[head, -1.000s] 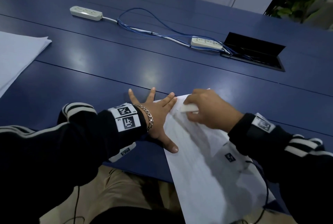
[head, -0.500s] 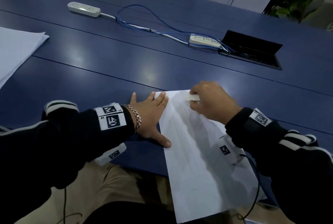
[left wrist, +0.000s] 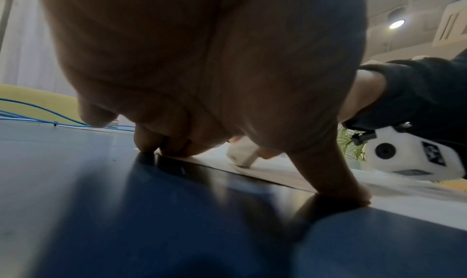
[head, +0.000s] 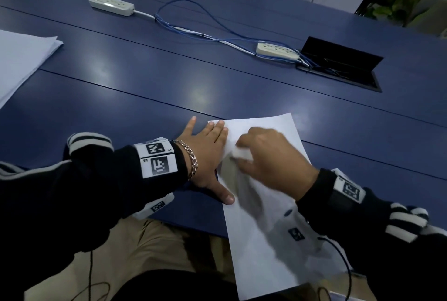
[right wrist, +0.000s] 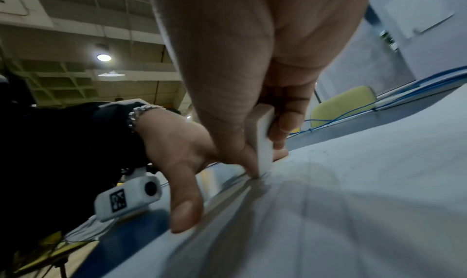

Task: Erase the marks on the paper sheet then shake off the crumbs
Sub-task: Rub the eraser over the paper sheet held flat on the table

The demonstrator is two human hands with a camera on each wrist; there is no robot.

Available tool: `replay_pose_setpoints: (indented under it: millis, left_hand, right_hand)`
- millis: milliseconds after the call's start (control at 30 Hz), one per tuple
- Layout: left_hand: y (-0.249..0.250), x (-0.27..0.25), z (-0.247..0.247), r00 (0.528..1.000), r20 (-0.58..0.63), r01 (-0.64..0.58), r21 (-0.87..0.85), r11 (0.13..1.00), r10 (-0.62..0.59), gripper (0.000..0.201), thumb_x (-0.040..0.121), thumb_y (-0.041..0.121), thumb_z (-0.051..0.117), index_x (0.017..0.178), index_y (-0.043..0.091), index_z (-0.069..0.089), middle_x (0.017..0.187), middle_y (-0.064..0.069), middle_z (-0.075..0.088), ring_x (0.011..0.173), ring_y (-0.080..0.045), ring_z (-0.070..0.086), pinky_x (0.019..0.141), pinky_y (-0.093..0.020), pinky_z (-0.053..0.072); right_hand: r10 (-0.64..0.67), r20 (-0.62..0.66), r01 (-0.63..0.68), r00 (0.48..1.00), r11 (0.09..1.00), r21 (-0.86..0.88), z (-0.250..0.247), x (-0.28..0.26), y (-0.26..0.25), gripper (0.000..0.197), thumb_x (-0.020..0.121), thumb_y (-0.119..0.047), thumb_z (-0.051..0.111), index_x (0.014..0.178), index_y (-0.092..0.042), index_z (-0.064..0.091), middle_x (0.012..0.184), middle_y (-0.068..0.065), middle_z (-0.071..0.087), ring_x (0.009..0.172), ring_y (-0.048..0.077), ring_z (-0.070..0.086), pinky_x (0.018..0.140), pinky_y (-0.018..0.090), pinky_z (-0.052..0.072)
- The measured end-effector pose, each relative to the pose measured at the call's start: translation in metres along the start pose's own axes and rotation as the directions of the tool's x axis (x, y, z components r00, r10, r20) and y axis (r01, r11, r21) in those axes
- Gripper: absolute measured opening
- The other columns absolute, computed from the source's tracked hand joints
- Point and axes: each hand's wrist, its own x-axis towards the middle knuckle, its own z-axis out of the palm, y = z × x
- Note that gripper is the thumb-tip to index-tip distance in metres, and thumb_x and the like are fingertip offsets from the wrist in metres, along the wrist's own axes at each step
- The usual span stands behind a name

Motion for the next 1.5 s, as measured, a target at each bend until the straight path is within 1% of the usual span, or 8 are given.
replay_pose_setpoints:
  millis: [100,300,533,733,967,1133,1267,1500]
  left_hand:
    - [0.000,-0.002,0.000,1.000,0.004,0.007,-0.012,1.000,-0.007,0.165,0.053,0.104,0.056,0.162,0.008,-0.023,0.172,-0.005,-0.025,0.159,-0.022,-0.022,0.122,-0.063,-0.020]
    - [0.000,-0.002,-0.002,1.000,0.006,0.007,-0.010,1.000,-0.006,0.166,0.053,0.104,0.056,0.161,0.008,-0.024,0.172,-0.007,-0.025,0.159,-0.023,-0.022,0.121,-0.063,-0.022]
    - [0.000,-0.002,-0.002,1.000,0.012,0.005,0.010,1.000,-0.006,0.166,0.053,0.104,0.058,0.162,0.007,-0.023,0.172,-0.008,-0.025,0.159,-0.024,-0.023,0.120,-0.065,-0.022]
    - [-0.001,-0.002,-0.001,1.000,0.018,0.009,-0.009,1.000,-0.009,0.165,0.054,0.104,0.055,0.161,0.008,-0.025,0.171,-0.006,-0.028,0.159,-0.023,-0.024,0.119,-0.065,-0.023]
    - [-0.002,-0.002,0.002,1.000,0.025,0.019,-0.007,1.000,-0.019,0.166,0.052,0.106,0.054,0.160,0.009,-0.026,0.171,-0.005,-0.029,0.158,-0.022,-0.026,0.116,-0.068,-0.026]
    - [-0.003,0.000,-0.001,0.999,0.050,0.004,-0.012,1.000,-0.003,0.165,0.053,0.105,0.056,0.160,0.010,-0.028,0.170,-0.004,-0.032,0.157,-0.022,-0.027,0.117,-0.069,-0.022]
    - [-0.014,0.004,-0.011,0.997,0.076,-0.027,-0.015,1.000,0.029,0.166,0.053,0.098,0.067,0.161,0.015,-0.027,0.169,0.000,-0.034,0.155,-0.022,-0.032,0.119,-0.065,-0.023]
    - [-0.042,0.012,-0.028,0.992,0.044,-0.120,-0.040,0.992,0.121,0.152,0.067,0.079,0.080,0.162,0.025,-0.026,0.170,0.004,-0.031,0.157,-0.030,-0.028,0.125,-0.056,-0.016]
  right_hand:
    - [-0.104,0.084,0.105,0.991,0.994,-0.003,-0.001,-0.004,0.000,0.029,0.083,-0.047,0.062,0.092,-0.021,0.070,0.085,-0.001,0.063,0.081,0.026,0.061,0.074,0.041,0.051]
    - [0.137,-0.028,-0.137,0.990,0.991,-0.006,-0.016,0.022,0.040,0.034,0.085,-0.038,0.068,0.111,-0.017,0.072,0.105,0.004,0.069,0.103,0.029,0.061,0.087,0.039,0.049]
    - [-0.184,0.034,0.184,0.982,0.983,-0.016,0.002,-0.012,-0.023,0.009,0.079,-0.022,0.066,0.084,-0.014,0.067,0.082,0.006,0.062,0.076,0.028,0.061,0.066,0.037,0.047]
    - [0.078,0.001,-0.078,0.997,0.994,-0.073,-0.012,0.017,0.020,0.029,0.086,-0.033,0.063,0.105,-0.013,0.071,0.099,0.008,0.066,0.095,0.031,0.063,0.081,0.040,0.050]
    - [-0.178,-0.012,0.176,0.984,0.979,-0.103,0.005,-0.006,-0.019,0.006,0.080,-0.014,0.068,0.082,-0.010,0.063,0.081,0.011,0.060,0.072,0.032,0.059,0.063,0.040,0.048]
    - [0.108,0.005,-0.107,0.994,0.990,-0.088,-0.015,0.026,0.046,0.036,0.083,-0.044,0.056,0.098,-0.014,0.070,0.096,0.006,0.066,0.096,0.032,0.062,0.080,0.041,0.051]
    - [0.235,-0.087,-0.234,0.968,0.972,0.018,-0.023,0.023,0.081,0.022,0.083,-0.037,0.069,0.095,-0.020,0.073,0.090,-0.002,0.071,0.089,0.024,0.063,0.076,0.030,0.043]
    - [0.243,-0.035,-0.241,0.969,0.969,0.050,-0.015,-0.006,0.097,0.031,0.081,-0.041,0.071,0.106,-0.024,0.072,0.092,-0.010,0.059,0.089,0.019,0.061,0.081,0.033,0.051]
